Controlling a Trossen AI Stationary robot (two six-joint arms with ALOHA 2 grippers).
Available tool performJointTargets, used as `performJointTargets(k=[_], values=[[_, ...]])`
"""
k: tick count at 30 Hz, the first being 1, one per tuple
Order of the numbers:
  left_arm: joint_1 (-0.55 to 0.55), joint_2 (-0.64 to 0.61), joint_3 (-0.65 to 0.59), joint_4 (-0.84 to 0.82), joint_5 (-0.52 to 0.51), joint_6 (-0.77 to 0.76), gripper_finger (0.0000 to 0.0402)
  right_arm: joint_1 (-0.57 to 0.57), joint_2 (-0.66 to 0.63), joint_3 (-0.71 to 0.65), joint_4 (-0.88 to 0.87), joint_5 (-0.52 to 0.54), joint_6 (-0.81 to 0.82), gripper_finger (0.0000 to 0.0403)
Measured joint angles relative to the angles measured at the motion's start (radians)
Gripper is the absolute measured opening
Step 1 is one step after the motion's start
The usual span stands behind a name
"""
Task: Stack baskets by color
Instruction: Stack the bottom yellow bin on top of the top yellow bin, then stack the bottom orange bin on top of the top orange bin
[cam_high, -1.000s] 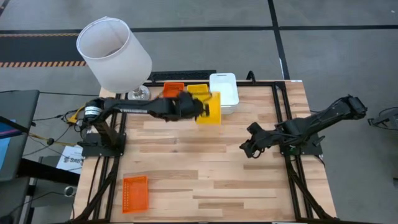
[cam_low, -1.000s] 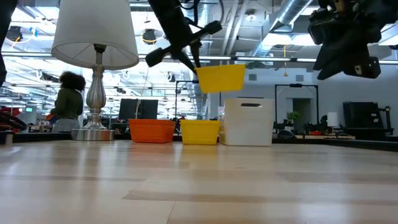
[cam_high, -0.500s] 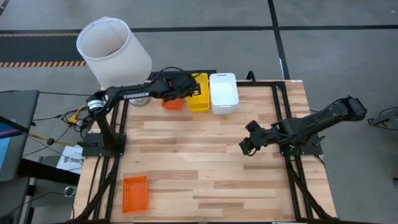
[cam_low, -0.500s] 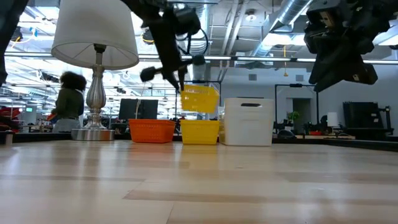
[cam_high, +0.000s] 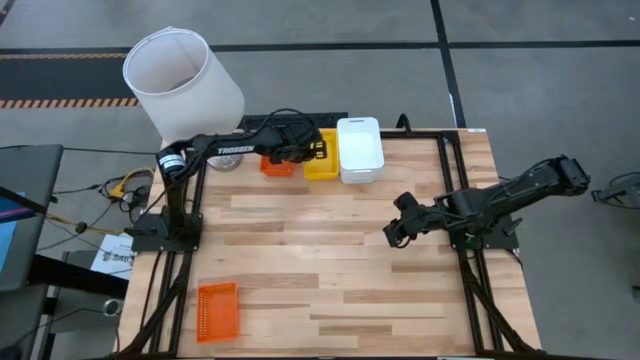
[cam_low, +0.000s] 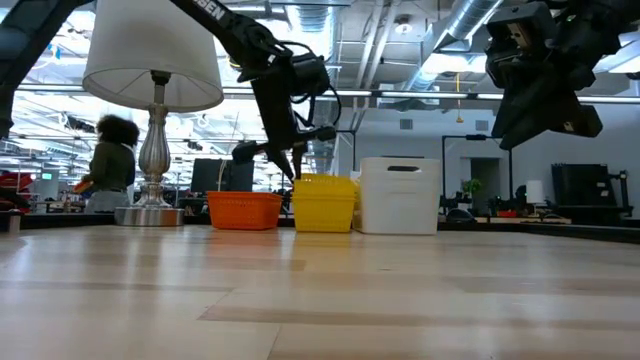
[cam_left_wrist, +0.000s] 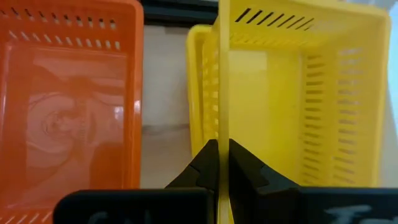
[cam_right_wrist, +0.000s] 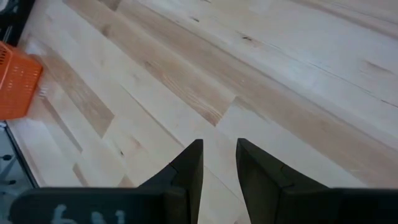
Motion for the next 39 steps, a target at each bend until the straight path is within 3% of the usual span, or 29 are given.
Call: performJointTargets(k=[7, 13, 18, 27, 32, 39], values=[[0.009, 0.0, 0.0, -0.013, 0.031, 0.0, 0.0014, 0.0, 0.0, 0.0, 0.002, -0.001, 0.0, 0.0118], [0.01, 0.0, 0.0, -0.009, 0.034, 0.021, 0.0086, 0.0, 0.0, 0.0, 0.003, -0.003, 0.0, 0.0118], [0.01, -0.002, 0.023, -0.005, 0.095, 0.093, 0.0154, 0.0, 0.0, 0.0, 0.003, -0.011, 0.0, 0.0118], [-0.043, -0.005, 0.21, -0.298, 0.117, 0.211, 0.0211, 0.001, 0.0, 0.0, 0.003, -0.016, -0.022, 0.0118], [-0.201, -0.007, 0.329, -0.584, 0.169, 0.288, 0.0212, 0.01, 0.0, 0.0, 0.002, -0.02, -0.044, 0.0118], [-0.568, -0.007, 0.342, -0.802, 0.141, 0.153, 0.0212, 0.01, 0.0, 0.0, 0.002, -0.022, -0.082, 0.0118]])
